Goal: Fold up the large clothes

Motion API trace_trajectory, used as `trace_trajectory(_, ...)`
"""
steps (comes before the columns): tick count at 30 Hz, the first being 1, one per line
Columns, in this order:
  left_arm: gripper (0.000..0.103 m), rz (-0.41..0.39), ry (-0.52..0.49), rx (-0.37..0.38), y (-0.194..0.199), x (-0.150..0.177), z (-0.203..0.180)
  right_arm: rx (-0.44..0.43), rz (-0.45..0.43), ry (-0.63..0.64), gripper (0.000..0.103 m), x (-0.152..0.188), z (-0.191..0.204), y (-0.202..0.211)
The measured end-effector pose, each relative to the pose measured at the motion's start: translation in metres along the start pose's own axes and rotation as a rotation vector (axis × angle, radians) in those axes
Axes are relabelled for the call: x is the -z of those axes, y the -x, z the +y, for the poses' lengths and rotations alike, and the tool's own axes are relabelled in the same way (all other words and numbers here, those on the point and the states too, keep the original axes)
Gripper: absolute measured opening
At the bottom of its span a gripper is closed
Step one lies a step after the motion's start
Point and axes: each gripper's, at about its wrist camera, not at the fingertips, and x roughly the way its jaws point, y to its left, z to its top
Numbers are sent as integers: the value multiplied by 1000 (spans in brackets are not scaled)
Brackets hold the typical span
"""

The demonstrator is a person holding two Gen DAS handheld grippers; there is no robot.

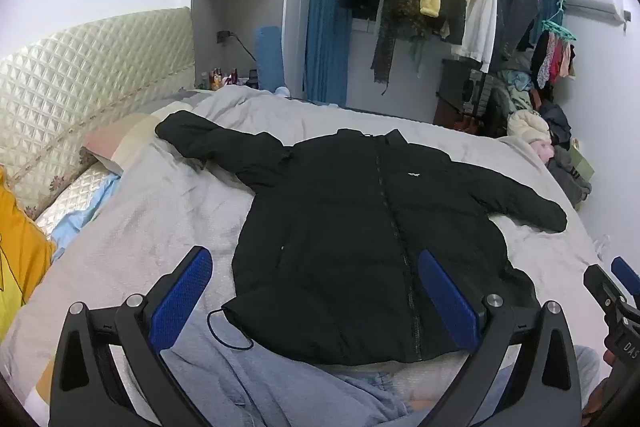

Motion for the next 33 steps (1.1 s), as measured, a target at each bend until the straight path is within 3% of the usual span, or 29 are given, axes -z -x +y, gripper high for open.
trace_trajectory(33, 103, 34, -16, -10, -5, 6, 0, 5, 15, 16, 103, 2, 8, -1)
